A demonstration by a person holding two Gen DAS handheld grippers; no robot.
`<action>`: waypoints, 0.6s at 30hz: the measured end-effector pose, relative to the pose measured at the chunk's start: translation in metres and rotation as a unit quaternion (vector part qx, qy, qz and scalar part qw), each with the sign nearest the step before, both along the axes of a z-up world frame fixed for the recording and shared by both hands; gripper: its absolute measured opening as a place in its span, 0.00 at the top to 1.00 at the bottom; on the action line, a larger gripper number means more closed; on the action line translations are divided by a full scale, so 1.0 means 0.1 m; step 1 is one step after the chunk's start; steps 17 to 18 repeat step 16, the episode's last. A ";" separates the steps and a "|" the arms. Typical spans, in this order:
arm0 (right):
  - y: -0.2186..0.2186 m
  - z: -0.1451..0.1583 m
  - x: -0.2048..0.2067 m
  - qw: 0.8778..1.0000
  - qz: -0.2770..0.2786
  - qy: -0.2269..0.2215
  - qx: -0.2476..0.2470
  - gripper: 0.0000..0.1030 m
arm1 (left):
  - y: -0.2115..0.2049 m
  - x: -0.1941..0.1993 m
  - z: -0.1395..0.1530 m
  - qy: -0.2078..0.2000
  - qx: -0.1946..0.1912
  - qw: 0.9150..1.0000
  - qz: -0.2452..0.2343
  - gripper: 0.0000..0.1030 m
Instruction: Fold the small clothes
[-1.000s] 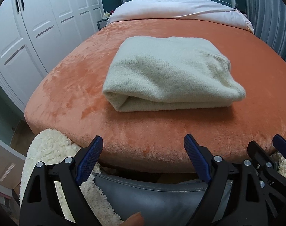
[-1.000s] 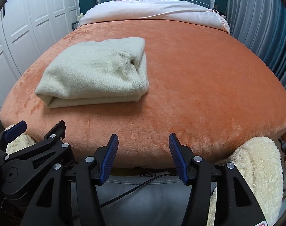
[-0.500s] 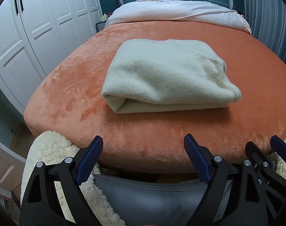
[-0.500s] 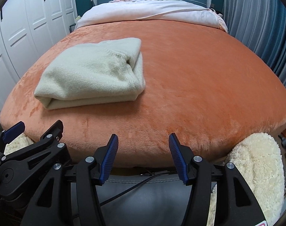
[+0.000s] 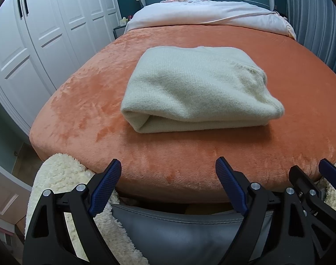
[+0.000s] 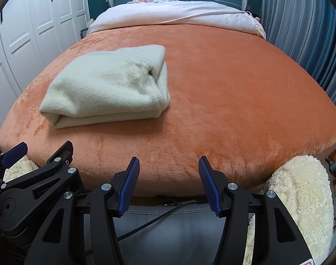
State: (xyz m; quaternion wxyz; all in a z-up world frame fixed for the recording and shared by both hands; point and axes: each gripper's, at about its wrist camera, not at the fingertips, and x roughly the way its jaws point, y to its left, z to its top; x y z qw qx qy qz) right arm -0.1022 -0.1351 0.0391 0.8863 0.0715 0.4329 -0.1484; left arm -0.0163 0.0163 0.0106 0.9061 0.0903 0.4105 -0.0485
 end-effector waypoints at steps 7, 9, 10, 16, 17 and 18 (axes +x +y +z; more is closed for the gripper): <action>0.00 -0.01 -0.01 1.000 -0.001 0.000 0.001 0.47 | 0.00 -0.02 0.00 -0.002 0.001 1.000 -0.002 0.20; 0.00 -0.01 -0.01 1.000 -0.001 0.001 -0.001 0.47 | -0.01 -0.03 0.01 -0.004 0.003 1.000 -0.004 0.24; 0.01 -0.01 0.00 1.000 0.000 0.002 -0.002 0.48 | -0.02 -0.04 0.01 -0.006 0.004 1.000 -0.004 0.25; 0.02 -0.02 0.00 1.000 -0.002 0.004 0.000 0.48 | -0.02 -0.03 0.01 -0.001 0.000 1.000 -0.003 0.25; 0.02 -0.02 0.00 1.000 -0.002 0.004 0.000 0.48 | -0.02 -0.03 0.01 -0.001 0.000 1.000 -0.003 0.25; 0.02 -0.02 0.00 1.000 -0.002 0.004 0.000 0.48 | -0.02 -0.03 0.01 -0.001 0.000 1.000 -0.003 0.25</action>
